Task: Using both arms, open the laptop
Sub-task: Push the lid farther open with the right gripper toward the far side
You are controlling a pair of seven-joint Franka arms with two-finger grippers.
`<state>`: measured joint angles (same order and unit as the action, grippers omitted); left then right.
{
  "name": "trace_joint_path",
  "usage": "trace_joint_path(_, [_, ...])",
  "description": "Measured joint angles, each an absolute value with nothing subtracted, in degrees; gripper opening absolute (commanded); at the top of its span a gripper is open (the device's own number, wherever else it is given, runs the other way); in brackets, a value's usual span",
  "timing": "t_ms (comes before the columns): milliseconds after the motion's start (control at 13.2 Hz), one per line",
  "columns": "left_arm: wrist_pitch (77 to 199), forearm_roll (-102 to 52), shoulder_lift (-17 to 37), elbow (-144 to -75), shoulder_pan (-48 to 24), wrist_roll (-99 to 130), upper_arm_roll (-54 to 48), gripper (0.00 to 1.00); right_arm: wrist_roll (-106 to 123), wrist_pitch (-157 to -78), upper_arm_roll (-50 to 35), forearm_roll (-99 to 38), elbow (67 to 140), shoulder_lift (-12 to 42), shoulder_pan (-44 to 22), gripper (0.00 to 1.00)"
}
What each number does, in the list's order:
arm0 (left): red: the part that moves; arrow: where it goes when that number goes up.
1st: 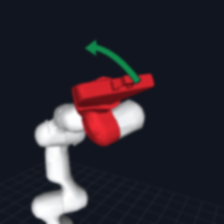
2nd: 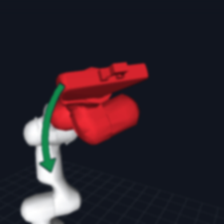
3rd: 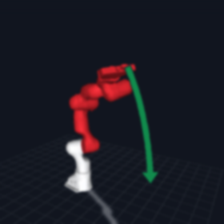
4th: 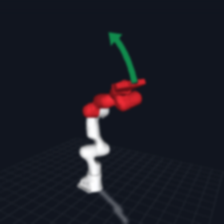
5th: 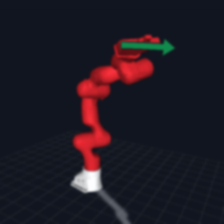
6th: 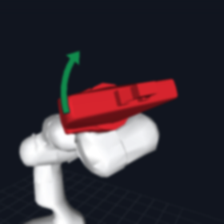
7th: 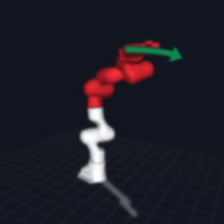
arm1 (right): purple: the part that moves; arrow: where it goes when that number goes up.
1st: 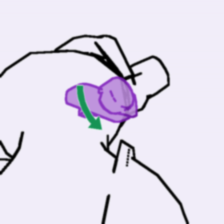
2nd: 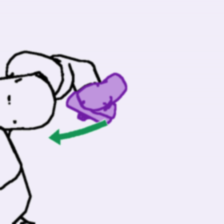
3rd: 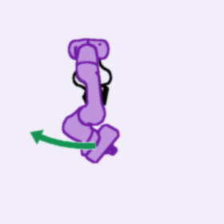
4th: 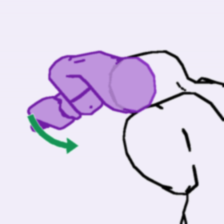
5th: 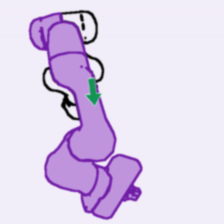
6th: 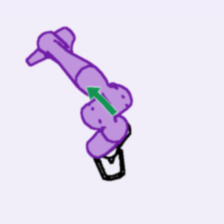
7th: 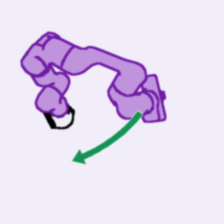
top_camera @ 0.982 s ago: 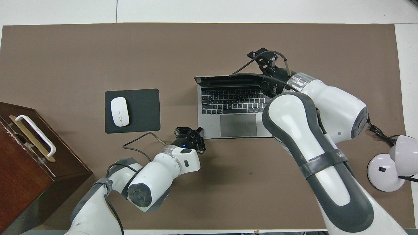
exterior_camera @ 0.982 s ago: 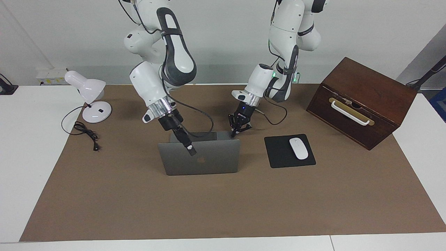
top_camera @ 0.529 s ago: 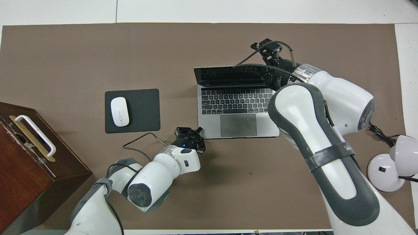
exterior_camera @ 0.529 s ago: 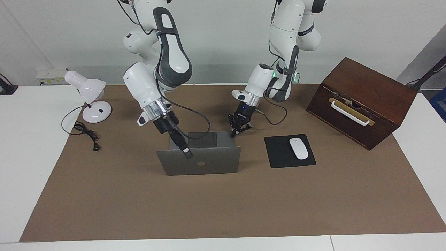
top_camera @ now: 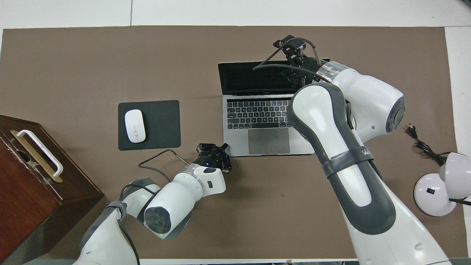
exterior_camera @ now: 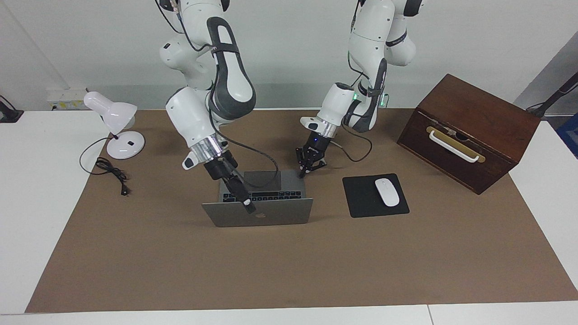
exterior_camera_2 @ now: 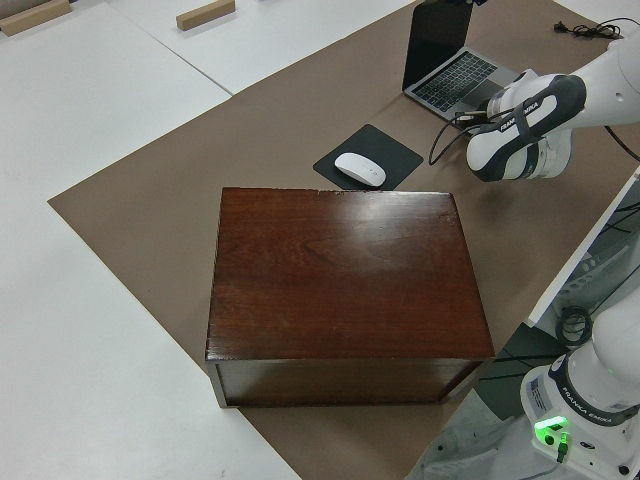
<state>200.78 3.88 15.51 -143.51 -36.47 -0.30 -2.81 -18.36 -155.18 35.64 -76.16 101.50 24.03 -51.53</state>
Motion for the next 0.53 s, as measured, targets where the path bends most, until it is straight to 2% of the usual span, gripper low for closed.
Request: trace_joint_path(529, [200.8, 3.9, 15.5, -143.5, -36.5, -0.5, -2.8, 0.0, -18.8, -154.3, 35.6, -76.2, 99.8, 25.4, -51.1, 0.99])
